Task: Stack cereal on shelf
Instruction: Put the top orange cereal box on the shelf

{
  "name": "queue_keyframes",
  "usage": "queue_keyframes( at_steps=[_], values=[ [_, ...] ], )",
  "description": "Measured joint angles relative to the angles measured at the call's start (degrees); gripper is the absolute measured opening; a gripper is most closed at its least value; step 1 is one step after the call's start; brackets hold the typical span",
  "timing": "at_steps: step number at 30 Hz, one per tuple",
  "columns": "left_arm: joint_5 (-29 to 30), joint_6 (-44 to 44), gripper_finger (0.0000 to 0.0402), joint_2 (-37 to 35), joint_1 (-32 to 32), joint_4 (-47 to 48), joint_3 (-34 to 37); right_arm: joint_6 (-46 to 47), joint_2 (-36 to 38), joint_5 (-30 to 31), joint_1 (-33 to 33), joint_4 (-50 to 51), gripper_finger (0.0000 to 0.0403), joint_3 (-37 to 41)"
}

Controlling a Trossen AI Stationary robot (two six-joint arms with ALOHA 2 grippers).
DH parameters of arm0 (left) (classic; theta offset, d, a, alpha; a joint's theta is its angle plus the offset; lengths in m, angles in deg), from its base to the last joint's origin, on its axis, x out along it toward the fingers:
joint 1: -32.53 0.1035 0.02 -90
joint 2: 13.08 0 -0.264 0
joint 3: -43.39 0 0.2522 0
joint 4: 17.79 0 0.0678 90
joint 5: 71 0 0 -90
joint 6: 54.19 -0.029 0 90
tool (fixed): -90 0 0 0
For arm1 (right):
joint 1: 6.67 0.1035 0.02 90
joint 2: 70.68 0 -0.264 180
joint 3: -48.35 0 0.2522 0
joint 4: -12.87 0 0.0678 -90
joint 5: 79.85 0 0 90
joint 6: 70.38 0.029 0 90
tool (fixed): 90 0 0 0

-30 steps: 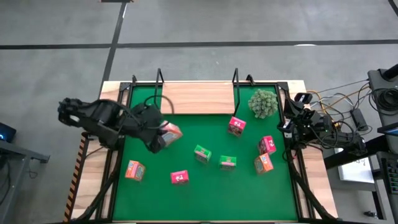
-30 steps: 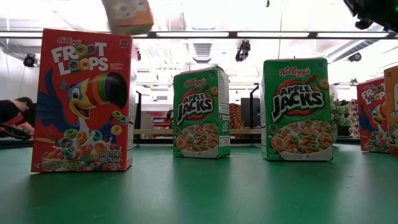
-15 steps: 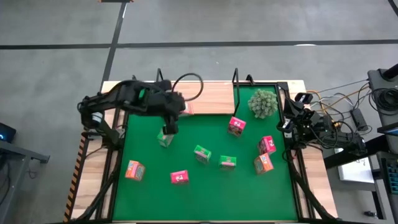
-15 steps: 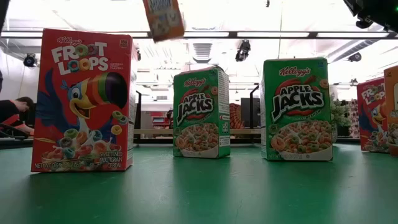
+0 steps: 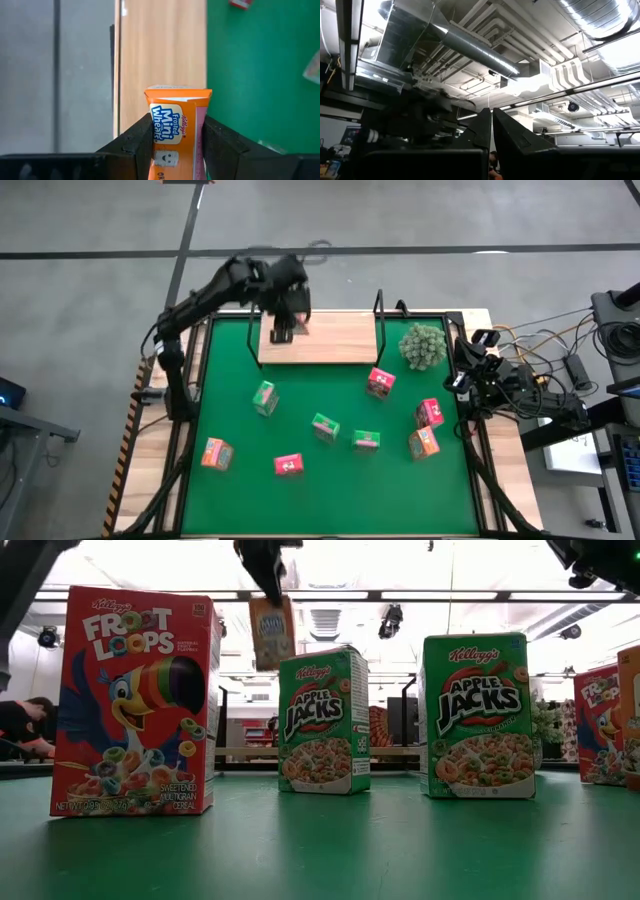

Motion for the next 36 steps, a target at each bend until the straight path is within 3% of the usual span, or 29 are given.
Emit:
queue_keyframes(
  at_steps=[6,11,23,28,36],
  values=[
    [-5.6,-2.7,0.0127,3.4,11.7,-1.0,0.1,-0.1,0.0,0.0,0.0,0.0,0.0009,0.0],
    [-12.2,-6.3,0.0127,6.4,16.9,-0.9,0.2,-1.0,0.0,0.0,0.0,0.0,0.0009,0.0],
    [-12.5,-17.3,0.0127,11.5,19.3,-1.2,0.2,-2.3,0.0,0.1,0.0,0.0,0.0009,0.0],
    [-9.0,-17.4,0.0127,12.7,19.6,-2.0,0.2,-2.5,0.0,0.1,0.0,0.0,0.0009,0.0],
    [-8.7,-16.3,0.0127,13.5,20.5,-1.7,0.5,-2.5,0.0,0.1,0.0,0.0,0.0009,0.0]
  ],
)
